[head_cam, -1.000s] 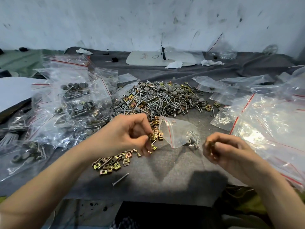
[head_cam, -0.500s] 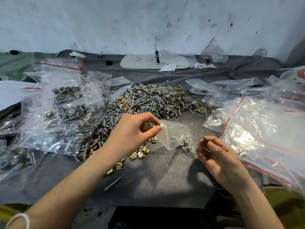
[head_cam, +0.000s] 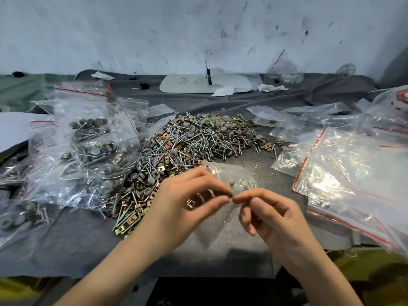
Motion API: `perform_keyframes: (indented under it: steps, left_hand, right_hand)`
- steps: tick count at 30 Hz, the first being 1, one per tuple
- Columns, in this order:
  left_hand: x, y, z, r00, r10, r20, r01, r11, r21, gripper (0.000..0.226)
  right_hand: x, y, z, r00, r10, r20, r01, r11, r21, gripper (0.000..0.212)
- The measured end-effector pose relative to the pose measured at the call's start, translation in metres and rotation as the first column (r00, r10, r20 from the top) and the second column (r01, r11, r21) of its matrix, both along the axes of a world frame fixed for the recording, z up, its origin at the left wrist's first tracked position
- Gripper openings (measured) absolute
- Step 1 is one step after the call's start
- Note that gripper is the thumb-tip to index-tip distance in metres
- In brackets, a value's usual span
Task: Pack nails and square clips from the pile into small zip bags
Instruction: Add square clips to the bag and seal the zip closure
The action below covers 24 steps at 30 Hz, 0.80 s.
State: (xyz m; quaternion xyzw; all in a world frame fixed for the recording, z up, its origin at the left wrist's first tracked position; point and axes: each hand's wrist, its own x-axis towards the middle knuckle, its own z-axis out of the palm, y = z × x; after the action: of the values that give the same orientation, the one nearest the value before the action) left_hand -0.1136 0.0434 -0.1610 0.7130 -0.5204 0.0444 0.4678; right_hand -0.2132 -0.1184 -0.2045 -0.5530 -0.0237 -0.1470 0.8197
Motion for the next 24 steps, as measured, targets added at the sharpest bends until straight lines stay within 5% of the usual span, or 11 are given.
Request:
perform_keyframes:
  steps: [5, 11, 18, 21, 24]
  left_hand:
    - [0.025, -0.002, -0.011, 0.949, 0.308, -0.061, -0.296, 0.943, 0.153, 0.009]
    - [0.028, -0.024, -0.01, 0.946, 0.323, -0.018, -0.314, 0.931, 0.187, 0.022]
    - [0.043, -0.003, -0.003, 0.889, 0.399, -0.224, -0.399, 0.916, 0.044, 0.012]
    - [0.05, 0.01, -0.006, 0.939, 0.342, -0.043, -0.303, 0.876, 0.375, 0.008]
    - [0.044, 0.012, -0.021, 0.976, 0.165, 0.143, -0.218, 0.707, 0.673, 0.022]
  right_hand:
    - [0.007, -0.023, -0.017, 0.974, -0.219, -0.058, 0.222, 0.973, 0.061, 0.023]
    - [0.012, -0.029, -0.03, 0.958, -0.257, -0.129, 0.269, 0.96, 0.078, 0.018]
    - [0.014, -0.03, -0.038, 0.932, -0.347, -0.106, 0.341, 0.937, -0.074, 0.021]
    - [0.014, -0.029, -0.04, 0.931, -0.355, -0.082, 0.344, 0.931, -0.122, 0.024]
    - [0.014, -0.029, -0.041, 0.932, -0.355, -0.076, 0.343, 0.93, -0.136, 0.023]
